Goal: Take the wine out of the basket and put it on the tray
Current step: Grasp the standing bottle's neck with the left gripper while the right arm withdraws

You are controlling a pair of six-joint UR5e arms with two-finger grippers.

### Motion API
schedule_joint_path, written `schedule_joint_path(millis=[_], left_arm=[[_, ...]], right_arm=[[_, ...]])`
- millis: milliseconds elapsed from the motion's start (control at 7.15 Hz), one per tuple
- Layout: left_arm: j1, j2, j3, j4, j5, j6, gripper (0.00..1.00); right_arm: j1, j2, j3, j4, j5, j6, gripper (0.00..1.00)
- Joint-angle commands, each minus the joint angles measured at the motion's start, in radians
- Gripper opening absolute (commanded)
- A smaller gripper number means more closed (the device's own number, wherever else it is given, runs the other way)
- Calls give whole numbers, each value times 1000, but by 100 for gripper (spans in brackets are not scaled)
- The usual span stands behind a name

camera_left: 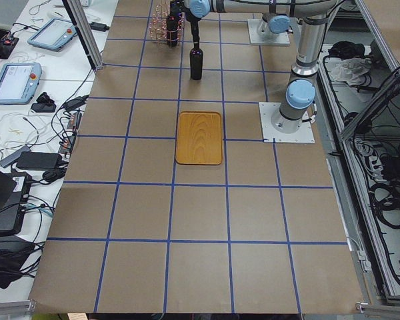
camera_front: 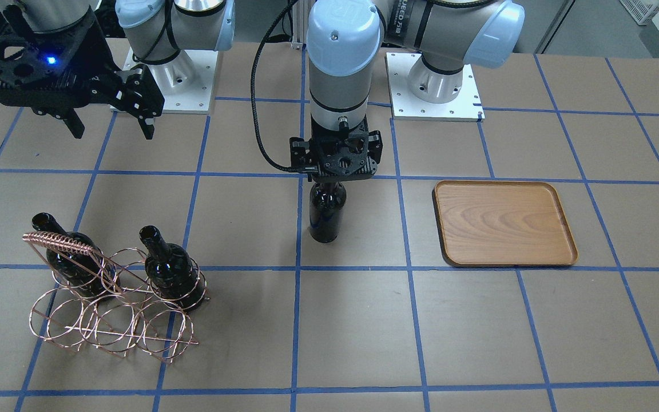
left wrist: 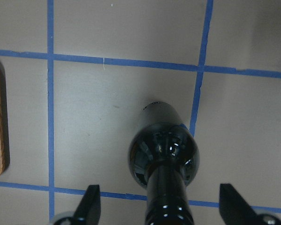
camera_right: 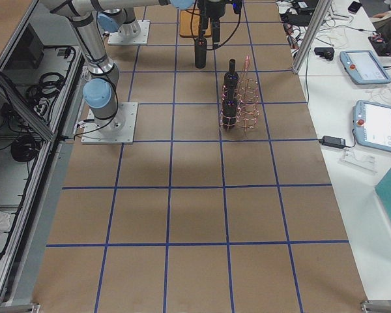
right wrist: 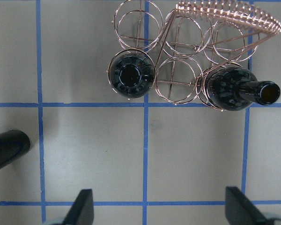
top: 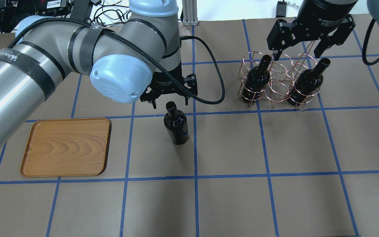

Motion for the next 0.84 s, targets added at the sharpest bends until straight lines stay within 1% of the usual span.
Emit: schedule_joint_path(millis=[0,140,280,419,559,699], left_arm=[[5,5,-7,8,-22,4,56],[5,5,-5,8,-26,2,39],[5,6,-1,8,-27,2,35],[5,11,2,8,-27,2,33],[9,17,2,8,-27,7,19],[40,25,4,8,-26,22,19]], right_arm=[[0,-9,1,5,-5,-5,100],[0,-8,3,5,-5,-8,100],[0,-6,12,-1,8,-3,100],[1,-12,18,-4,12,-3,100],[6,-18,18,-2,10,-3,100],[6,-18,18,-4,10,-3,100]])
